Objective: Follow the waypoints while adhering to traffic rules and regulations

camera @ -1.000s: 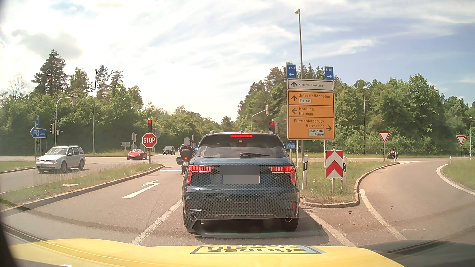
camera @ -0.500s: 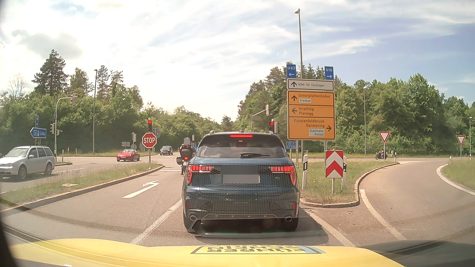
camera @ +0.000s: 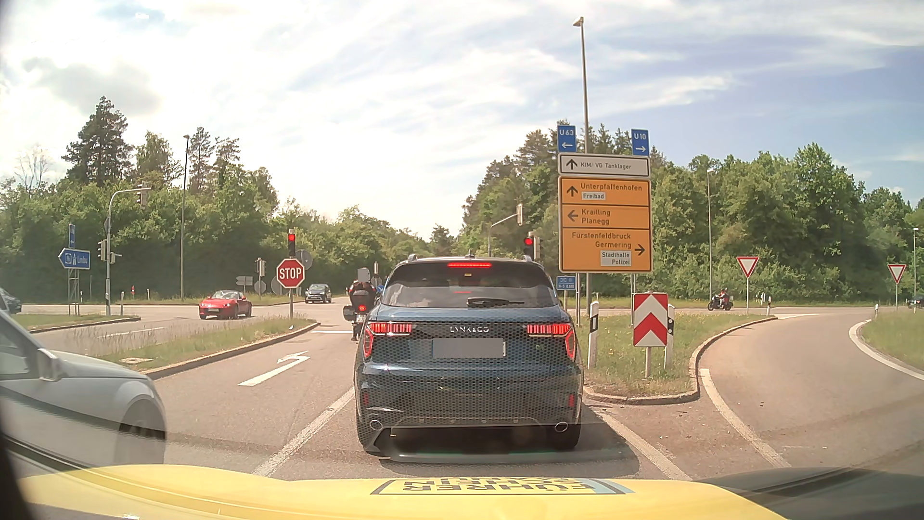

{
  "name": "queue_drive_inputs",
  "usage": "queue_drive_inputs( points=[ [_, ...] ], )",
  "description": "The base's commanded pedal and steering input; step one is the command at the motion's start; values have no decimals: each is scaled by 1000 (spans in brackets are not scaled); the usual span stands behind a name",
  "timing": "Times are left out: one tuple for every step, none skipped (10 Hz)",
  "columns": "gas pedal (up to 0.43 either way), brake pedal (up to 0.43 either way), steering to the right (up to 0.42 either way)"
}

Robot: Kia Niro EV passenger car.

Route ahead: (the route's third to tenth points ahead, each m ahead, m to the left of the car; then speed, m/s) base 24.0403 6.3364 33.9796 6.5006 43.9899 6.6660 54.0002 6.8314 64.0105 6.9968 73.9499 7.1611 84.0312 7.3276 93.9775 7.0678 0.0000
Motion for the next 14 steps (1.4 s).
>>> queue_drive_inputs(
  points=[
    [0,201,-26],
    [0,201,-26],
    [0,201,-26],
    [0,201,-26],
    [0,201,-26],
    [0,201,-26],
    [0,201,-26],
    [0,201,-26],
    [0,201,-26],
    [0,201,-26],
    [0,201,-26],
    [0,201,-26],
    [0,201,-26],
    [0,195,-26]
  ],
)
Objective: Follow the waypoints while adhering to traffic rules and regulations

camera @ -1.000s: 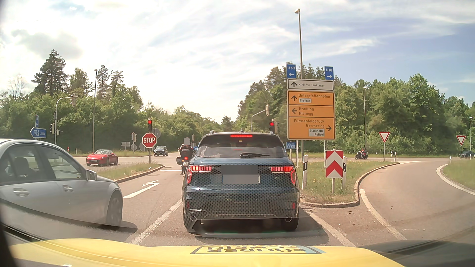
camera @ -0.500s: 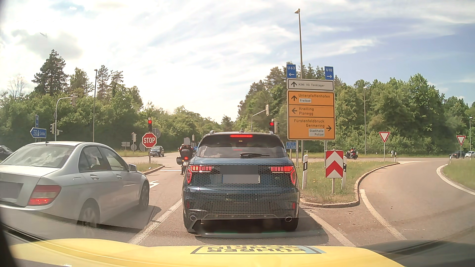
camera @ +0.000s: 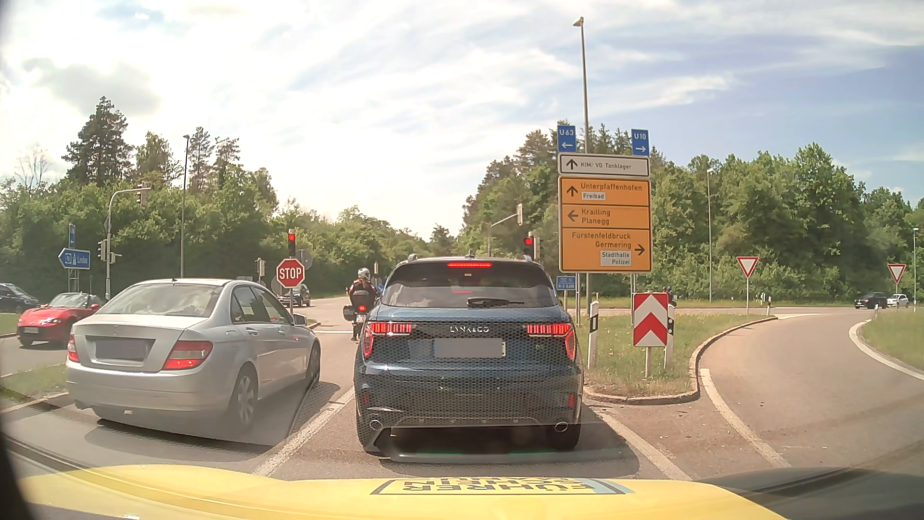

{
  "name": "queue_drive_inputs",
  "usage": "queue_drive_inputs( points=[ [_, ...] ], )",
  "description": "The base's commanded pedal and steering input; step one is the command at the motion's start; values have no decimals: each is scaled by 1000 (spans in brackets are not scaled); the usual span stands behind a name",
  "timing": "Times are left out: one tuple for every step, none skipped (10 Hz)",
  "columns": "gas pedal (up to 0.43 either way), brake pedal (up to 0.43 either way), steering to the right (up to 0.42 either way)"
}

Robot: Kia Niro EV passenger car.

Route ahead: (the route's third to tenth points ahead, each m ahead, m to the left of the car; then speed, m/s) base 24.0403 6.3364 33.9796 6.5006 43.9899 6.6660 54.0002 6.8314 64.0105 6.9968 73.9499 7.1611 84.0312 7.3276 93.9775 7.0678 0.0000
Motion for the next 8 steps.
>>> queue_drive_inputs(
  points=[
    [0,195,-26],
    [0,201,-26],
    [0,201,-26],
    [0,201,-26],
    [0,195,-26],
    [0,201,-26],
    [0,201,-26],
    [0,201,-26]
  ],
)
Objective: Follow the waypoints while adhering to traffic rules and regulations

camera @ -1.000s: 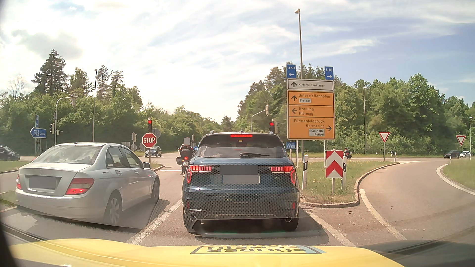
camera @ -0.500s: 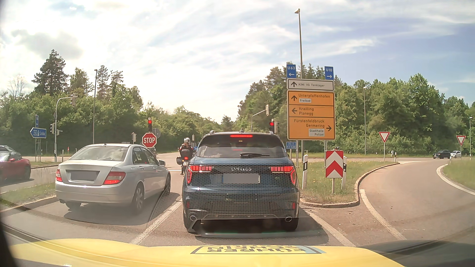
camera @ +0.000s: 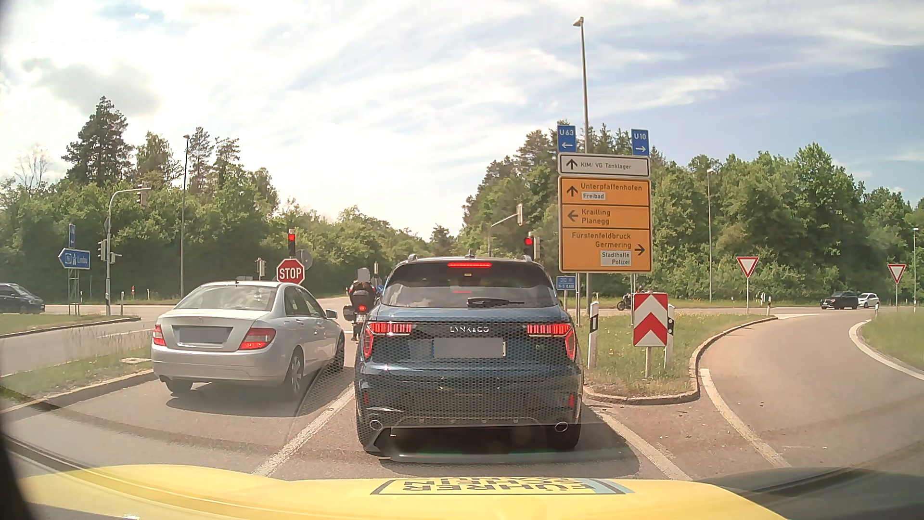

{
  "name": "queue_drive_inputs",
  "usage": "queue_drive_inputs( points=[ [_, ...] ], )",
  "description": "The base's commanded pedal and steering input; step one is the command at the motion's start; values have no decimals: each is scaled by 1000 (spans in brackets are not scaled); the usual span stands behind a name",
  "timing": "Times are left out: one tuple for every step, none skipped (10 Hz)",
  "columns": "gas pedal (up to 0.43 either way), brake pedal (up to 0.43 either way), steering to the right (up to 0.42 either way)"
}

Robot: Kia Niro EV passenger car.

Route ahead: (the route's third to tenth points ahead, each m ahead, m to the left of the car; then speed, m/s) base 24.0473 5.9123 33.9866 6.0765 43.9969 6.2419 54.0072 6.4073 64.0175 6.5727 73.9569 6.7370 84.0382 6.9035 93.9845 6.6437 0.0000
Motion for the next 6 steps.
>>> queue_drive_inputs(
  points=[
    [0,201,-26],
    [0,201,-26],
    [0,201,-26],
    [0,201,-26],
    [0,201,-26],
    [0,201,-26]
  ],
)
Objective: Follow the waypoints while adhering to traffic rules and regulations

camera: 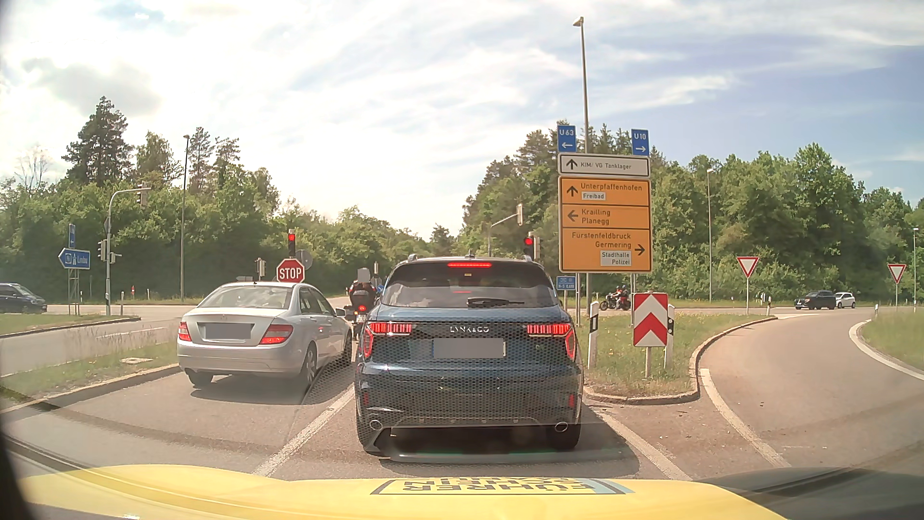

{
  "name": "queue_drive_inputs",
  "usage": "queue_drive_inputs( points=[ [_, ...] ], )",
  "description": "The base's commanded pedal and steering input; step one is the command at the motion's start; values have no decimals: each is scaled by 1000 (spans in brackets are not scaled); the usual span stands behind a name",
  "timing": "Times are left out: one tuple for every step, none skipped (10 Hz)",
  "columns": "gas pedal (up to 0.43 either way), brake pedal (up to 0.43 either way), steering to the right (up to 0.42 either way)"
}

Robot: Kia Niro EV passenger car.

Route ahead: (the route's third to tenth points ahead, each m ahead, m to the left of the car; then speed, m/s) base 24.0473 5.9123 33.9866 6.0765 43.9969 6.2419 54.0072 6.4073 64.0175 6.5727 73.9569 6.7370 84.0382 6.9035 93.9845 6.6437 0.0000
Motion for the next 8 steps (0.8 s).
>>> queue_drive_inputs(
  points=[
    [0,201,-26],
    [0,201,-26],
    [0,201,-26],
    [0,207,-26],
    [0,201,-26],
    [0,201,-26],
    [0,201,-26],
    [0,201,-26]
  ],
)
